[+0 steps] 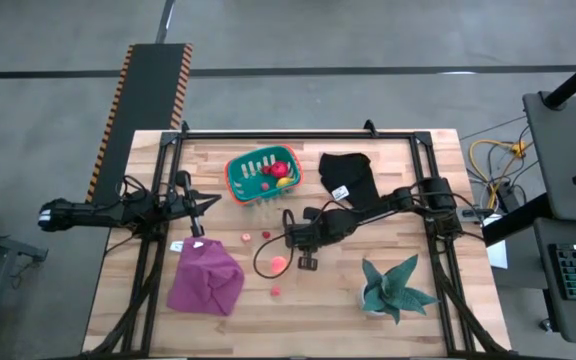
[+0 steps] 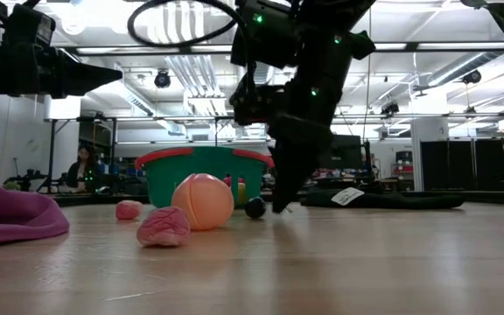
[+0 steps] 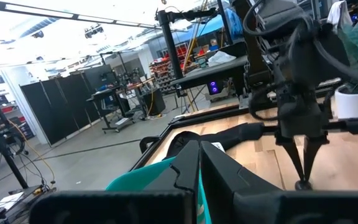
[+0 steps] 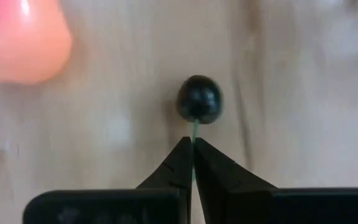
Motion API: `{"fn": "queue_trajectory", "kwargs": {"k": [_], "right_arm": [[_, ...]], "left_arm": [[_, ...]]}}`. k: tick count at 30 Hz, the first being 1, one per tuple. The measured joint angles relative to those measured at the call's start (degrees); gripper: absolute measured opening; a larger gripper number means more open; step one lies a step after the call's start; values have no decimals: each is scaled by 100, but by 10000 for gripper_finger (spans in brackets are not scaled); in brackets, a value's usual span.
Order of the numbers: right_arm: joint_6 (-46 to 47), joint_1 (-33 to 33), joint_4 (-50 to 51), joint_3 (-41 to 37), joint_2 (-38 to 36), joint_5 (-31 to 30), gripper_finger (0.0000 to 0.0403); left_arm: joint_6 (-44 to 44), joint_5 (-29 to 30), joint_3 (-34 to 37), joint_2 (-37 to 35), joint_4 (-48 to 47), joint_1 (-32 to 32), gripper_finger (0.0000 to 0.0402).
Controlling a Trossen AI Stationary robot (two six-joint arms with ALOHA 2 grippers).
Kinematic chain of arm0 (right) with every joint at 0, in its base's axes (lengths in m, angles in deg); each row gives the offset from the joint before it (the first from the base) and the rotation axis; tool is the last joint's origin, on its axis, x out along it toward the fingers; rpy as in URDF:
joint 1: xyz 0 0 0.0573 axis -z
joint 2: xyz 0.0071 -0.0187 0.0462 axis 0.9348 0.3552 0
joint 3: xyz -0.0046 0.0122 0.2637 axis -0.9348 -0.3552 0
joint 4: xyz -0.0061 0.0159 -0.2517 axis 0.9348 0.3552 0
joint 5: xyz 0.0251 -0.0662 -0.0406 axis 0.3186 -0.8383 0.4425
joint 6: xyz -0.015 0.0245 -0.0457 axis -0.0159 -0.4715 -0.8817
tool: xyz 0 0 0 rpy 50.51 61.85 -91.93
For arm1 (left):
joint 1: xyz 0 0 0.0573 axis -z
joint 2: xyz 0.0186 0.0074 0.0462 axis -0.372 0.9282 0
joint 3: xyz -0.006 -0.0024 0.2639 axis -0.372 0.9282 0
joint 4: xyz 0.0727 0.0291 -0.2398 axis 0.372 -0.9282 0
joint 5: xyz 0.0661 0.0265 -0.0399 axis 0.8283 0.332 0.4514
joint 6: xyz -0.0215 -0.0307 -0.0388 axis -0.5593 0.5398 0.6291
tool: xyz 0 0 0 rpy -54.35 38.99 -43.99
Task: Pick and placing Produce into tupperware
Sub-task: Put the black cherry into the basket
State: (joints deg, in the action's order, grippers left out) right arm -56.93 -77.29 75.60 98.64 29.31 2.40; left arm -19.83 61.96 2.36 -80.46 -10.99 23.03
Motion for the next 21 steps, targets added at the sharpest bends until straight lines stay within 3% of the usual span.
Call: {"fn": "queue_trajectory", "kwargs": {"k": [21], "right_arm": [[-137, 43, -102, 24, -992, -839, 8]], "left_arm": [[0, 1, -1, 5, -2, 0, 2]]}}
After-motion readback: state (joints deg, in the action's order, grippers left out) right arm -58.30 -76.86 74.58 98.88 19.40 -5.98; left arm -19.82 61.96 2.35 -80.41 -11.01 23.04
